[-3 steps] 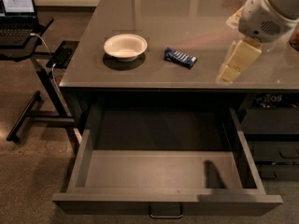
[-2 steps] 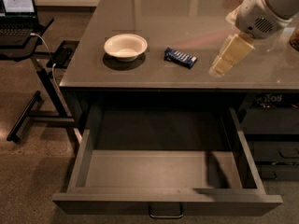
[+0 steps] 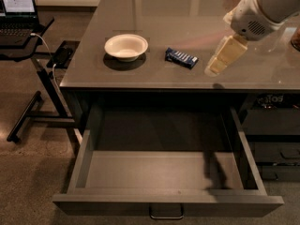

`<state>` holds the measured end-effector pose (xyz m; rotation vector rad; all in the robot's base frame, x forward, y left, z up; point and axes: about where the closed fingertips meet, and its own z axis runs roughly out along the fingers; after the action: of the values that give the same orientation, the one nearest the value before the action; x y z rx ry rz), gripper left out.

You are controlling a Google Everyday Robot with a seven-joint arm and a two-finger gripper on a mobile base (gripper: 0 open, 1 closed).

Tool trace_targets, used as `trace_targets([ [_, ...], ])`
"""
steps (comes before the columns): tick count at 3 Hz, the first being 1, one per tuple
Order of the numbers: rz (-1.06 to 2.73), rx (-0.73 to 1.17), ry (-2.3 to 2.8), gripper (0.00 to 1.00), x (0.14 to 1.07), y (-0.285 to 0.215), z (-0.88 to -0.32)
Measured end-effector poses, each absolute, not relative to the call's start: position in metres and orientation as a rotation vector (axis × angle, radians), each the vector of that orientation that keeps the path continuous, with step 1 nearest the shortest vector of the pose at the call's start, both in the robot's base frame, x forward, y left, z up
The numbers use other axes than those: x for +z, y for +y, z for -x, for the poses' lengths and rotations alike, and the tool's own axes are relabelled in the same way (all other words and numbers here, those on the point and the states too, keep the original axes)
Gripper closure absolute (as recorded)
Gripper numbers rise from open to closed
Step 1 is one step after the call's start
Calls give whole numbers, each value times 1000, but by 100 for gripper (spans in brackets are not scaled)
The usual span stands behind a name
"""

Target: Place rxbar blueberry into top drawer

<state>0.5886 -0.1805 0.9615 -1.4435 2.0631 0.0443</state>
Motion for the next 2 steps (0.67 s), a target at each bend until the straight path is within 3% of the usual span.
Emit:
trace_targets([
  [2,1356,121,2045,0,933,-169,-647],
])
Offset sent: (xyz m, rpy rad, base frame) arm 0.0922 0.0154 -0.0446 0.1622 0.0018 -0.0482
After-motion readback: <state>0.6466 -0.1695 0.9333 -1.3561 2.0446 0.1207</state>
